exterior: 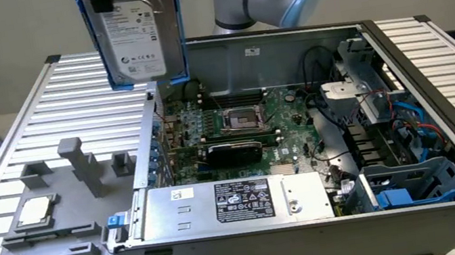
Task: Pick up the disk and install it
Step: 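Pick up the disk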
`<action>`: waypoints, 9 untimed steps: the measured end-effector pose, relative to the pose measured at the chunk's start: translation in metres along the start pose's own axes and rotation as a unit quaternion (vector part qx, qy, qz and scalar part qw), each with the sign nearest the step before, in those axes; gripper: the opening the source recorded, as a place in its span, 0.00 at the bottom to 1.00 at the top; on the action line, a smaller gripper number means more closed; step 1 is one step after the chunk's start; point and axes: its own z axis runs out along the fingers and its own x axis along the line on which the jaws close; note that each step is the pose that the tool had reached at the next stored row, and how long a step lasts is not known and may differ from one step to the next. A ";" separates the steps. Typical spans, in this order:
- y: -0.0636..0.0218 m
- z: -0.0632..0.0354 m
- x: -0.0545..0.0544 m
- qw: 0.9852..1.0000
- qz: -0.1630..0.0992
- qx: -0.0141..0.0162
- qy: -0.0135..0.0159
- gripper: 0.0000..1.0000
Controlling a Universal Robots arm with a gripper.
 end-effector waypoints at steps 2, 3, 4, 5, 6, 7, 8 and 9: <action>-0.0089 -0.0003 0.002 1.000 0.000 0.000 -0.001 0.33; -0.0135 -0.0005 0.003 1.000 0.000 0.000 -0.001 0.33; -0.0180 -0.0007 0.004 1.000 0.000 0.000 -0.001 0.33; -0.0224 -0.0009 0.005 1.000 0.000 0.000 -0.002 0.33; -0.0269 -0.0011 0.007 1.000 0.000 0.000 -0.002 0.33; -0.0314 -0.0013 0.009 1.000 0.000 0.000 -0.002 0.33; -0.0357 -0.0015 0.010 1.000 0.000 0.000 -0.002 0.33; -0.0405 -0.0017 0.012 1.000 0.000 0.000 -0.002 0.33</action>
